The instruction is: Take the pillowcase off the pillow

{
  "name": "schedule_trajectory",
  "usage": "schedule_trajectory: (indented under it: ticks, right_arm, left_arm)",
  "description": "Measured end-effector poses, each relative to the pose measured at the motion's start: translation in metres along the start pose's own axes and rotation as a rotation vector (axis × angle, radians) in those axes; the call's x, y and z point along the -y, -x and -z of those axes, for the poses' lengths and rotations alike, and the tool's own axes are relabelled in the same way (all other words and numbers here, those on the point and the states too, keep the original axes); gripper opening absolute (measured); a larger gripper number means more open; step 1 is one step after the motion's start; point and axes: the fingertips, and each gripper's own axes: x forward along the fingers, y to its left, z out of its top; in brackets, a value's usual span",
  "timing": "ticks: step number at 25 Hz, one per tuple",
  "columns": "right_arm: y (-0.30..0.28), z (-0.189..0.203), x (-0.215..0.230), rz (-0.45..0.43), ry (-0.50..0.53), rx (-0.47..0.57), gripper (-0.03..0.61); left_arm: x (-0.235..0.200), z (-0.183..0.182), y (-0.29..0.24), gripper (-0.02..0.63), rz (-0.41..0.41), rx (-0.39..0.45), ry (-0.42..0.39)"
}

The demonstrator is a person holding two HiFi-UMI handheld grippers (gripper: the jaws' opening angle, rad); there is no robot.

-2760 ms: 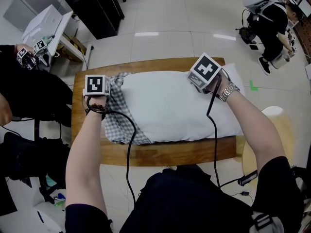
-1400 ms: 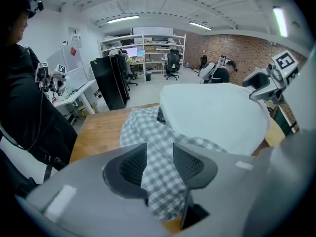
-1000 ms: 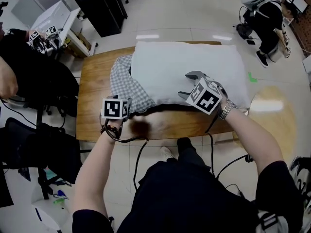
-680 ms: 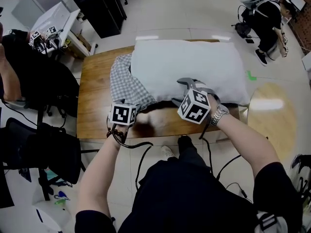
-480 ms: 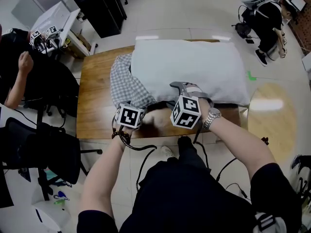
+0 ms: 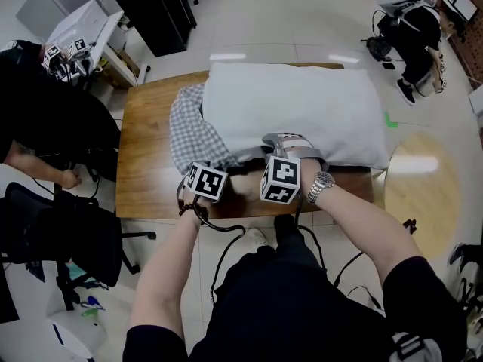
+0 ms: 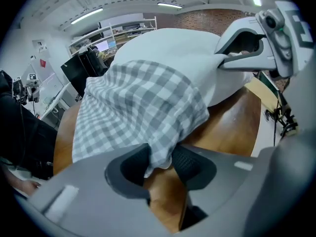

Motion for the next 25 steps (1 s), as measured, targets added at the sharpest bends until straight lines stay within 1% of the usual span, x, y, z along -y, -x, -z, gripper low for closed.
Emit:
schedule_trajectory:
  ticks: [2,3,8,11,13,14,15,16,17,18,19,20,21,22,23,25]
  right_arm:
    - [0.003,0.000,0.009,0.008,-0.031,0.005,0.026]
    - [0.004,0.000,0.014,0.010,-0.049,0.006,0.023]
    - [0.013,0.008,0.032,0.006,-0.110,-0.002,0.020]
    - [0.015,0.013,0.035,0.006,-0.127,-0.014,0.020]
    - [0.018,0.014,0.031,0.003,-0.141,-0.022,0.020]
    - [0.018,0.015,0.030,0.003,-0.148,-0.025,0.020]
    - [0.019,0.015,0.028,0.002,-0.152,-0.027,0.020]
    - [0.020,0.015,0.025,0.001,-0.155,-0.030,0.020]
    - [0.020,0.014,0.024,0.001,-0.157,-0.033,0.020]
    - [0.020,0.014,0.023,0.001,-0.159,-0.035,0.020]
    - [0.020,0.013,0.023,0.001,-0.161,-0.037,0.020]
    - [0.020,0.012,0.024,0.000,-0.163,-0.039,0.020]
    - [0.020,0.011,0.024,-0.001,-0.163,-0.041,0.020]
    - [0.020,0.011,0.024,-0.002,-0.163,-0.043,0.020]
    - [0.020,0.010,0.023,-0.003,-0.164,-0.044,0.019]
    - [0.018,0.009,0.023,-0.006,-0.163,-0.048,0.018]
  left_arm:
    - [-0.012,0.001,0.002,0.060,-0.025,0.002,0.003]
    - [-0.019,0.002,0.003,0.032,-0.036,0.002,0.013]
    - [-0.051,0.012,0.010,0.025,-0.067,-0.012,0.075]
    - [-0.068,0.001,0.021,0.024,-0.089,0.051,0.069]
    - [-0.078,0.014,0.023,0.023,-0.100,0.026,0.091]
    - [-0.082,0.007,0.026,0.023,-0.105,0.067,0.083]
    - [-0.087,-0.005,0.031,0.023,-0.109,0.132,0.066]
    - [-0.092,-0.007,0.034,0.021,-0.116,0.159,0.063]
    - [-0.097,0.001,0.035,0.021,-0.123,0.139,0.077]
    - [-0.101,0.015,0.035,0.021,-0.126,0.091,0.106]
    - [-0.102,0.037,0.036,0.020,-0.116,0.003,0.158]
    - [-0.095,0.061,0.041,0.020,-0.086,-0.106,0.229]
    - [-0.087,0.080,0.047,0.020,-0.051,-0.192,0.294]
    - [-0.087,0.088,0.050,0.020,-0.042,-0.225,0.325]
    - [-0.091,0.092,0.053,0.020,-0.049,-0.229,0.336]
    - [-0.088,0.106,0.062,0.020,-0.033,-0.280,0.391]
